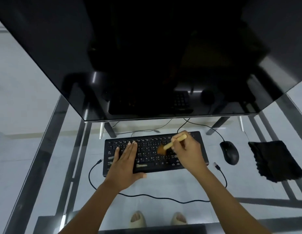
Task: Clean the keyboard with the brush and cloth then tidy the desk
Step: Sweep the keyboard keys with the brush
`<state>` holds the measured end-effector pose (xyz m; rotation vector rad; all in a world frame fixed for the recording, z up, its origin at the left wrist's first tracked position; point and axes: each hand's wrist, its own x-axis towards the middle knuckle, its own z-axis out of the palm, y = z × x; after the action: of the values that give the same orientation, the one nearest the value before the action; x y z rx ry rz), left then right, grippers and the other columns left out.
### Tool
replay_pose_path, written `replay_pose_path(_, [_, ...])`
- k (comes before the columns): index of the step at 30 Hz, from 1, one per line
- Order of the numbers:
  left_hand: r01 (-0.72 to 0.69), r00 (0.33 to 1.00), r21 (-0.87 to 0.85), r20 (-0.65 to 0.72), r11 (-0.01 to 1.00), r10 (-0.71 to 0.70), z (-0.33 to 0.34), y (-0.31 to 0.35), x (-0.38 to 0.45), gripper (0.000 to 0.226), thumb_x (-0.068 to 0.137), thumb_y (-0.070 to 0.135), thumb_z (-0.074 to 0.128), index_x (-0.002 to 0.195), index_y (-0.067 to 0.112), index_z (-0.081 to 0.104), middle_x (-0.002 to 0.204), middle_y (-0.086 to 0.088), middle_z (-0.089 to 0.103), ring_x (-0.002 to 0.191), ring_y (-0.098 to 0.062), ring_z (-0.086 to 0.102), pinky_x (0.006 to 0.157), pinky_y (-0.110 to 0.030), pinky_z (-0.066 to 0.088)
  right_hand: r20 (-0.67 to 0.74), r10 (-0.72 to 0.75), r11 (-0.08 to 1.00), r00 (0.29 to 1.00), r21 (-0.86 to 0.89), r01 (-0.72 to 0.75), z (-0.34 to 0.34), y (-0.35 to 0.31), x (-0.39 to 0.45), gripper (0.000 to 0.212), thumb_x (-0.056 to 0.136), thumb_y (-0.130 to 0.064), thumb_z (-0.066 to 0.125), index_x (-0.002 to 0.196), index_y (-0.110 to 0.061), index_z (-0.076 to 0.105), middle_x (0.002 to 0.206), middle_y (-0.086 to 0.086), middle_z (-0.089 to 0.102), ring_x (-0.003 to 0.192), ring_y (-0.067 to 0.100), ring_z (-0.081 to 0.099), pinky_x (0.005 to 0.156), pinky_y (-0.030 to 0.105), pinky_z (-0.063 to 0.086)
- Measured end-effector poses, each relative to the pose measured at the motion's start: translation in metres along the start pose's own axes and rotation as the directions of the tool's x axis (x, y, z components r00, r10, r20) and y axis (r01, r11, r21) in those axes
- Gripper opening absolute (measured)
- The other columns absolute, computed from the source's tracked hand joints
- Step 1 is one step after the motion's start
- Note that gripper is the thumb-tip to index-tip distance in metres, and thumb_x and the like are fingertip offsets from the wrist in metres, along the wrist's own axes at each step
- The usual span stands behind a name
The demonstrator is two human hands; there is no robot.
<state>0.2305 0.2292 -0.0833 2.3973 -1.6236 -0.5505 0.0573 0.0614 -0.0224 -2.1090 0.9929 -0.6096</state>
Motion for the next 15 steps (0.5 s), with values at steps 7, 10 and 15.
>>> replay_pose_path(7, [-0.017, 0.999, 0.070, -0.026, 0.997, 0.019, 0.001, -0.001, -0.001, 0.109, 0.082, 0.070, 0.050, 0.151, 0.015, -0.015, 0.158, 0.007, -0.014, 0.146, -0.010, -0.016, 0.118, -0.044, -0.015, -0.180, 0.004, 0.999, 0.984, 0.036, 0.003, 0.002, -0.007, -0.005, 0.010, 0.093, -0.010, 0.056, 0.087, -0.016, 0.061, 0.083, -0.003, 0.066, 0.076, 0.005, 0.063, 0.067, 0.018, 0.052])
replay_pose_path(10, [-0.030, 0.999, 0.090, -0.039, 0.995, 0.034, 0.001, -0.004, -0.006, 0.102, 0.087, 0.068, 0.042, 0.151, 0.014, -0.015, 0.159, 0.005, -0.014, 0.146, -0.010, -0.018, 0.118, -0.044, -0.014, 0.094, 0.035, 0.999, 0.995, 0.011, -0.037, 0.013, -0.015, -0.009, 0.008, 0.094, -0.014, 0.057, 0.088, -0.015, 0.062, 0.074, -0.004, 0.068, 0.063, 0.004, 0.065, 0.062, 0.024, 0.056])
replay_pose_path(15, [-0.031, 0.992, 0.034, -0.121, 0.999, 0.035, -0.001, -0.018, -0.006, 0.104, 0.077, 0.078, 0.029, 0.153, 0.015, -0.004, 0.161, 0.004, -0.003, 0.146, -0.009, -0.012, 0.119, -0.043, -0.010, -0.148, 0.047, 0.998, 0.988, 0.041, -0.041, 0.020, -0.019, -0.003, 0.006, 0.093, -0.013, 0.058, 0.089, -0.016, 0.061, 0.083, -0.004, 0.067, 0.071, 0.006, 0.063, 0.067, 0.015, 0.051])
